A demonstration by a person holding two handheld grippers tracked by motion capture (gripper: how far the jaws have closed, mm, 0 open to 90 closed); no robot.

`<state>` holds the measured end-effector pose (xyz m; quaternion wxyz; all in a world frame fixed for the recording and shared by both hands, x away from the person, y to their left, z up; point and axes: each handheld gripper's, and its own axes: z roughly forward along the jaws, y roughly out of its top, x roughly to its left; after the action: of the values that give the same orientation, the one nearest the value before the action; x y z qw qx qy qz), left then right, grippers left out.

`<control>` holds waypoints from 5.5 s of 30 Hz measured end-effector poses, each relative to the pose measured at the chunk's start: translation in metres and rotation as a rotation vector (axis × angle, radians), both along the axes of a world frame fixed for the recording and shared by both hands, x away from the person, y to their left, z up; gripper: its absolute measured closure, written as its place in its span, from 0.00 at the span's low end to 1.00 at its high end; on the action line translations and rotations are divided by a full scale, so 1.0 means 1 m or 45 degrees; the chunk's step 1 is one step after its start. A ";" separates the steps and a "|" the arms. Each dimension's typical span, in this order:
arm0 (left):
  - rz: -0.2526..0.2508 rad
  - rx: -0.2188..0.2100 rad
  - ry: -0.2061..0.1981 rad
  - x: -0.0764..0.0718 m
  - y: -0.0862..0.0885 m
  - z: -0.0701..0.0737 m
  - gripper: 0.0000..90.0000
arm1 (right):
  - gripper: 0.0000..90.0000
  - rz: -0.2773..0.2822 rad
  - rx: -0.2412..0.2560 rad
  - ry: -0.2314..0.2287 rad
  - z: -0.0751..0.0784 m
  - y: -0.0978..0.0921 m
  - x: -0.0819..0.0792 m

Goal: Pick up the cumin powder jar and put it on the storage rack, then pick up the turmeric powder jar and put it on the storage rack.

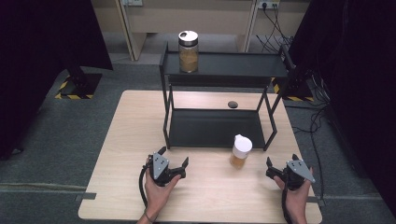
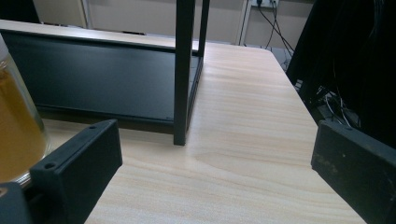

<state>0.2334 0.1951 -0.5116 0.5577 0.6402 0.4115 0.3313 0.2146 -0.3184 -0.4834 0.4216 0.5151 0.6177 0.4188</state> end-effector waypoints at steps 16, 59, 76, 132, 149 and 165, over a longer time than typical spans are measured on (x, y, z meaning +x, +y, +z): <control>0.000 0.021 -0.006 0.000 -0.002 0.001 0.03 | 0.02 0.003 -0.014 -0.010 -0.001 0.001 -0.001; 0.008 0.030 -0.020 -0.002 -0.004 0.000 0.02 | 0.02 0.010 0.008 -0.010 -0.001 -0.002 -0.001; 0.007 0.033 -0.021 -0.003 -0.005 0.000 0.02 | 0.02 0.076 0.256 -0.161 -0.001 -0.014 -0.015; -0.002 0.033 -0.021 -0.002 -0.004 0.000 0.02 | 0.34 0.450 0.153 -0.167 -0.001 0.054 0.038; -0.003 0.032 -0.021 -0.002 -0.004 0.000 0.02 | 0.35 0.399 0.179 -0.197 -0.004 0.061 0.033; -0.003 0.033 -0.025 -0.002 -0.004 -0.001 0.02 | 0.35 0.386 0.197 -0.365 0.032 0.055 0.020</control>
<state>0.2310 0.1908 -0.5123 0.5536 0.6446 0.4011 0.3422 0.2348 -0.2632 -0.4514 0.3965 0.3824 0.5880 0.5923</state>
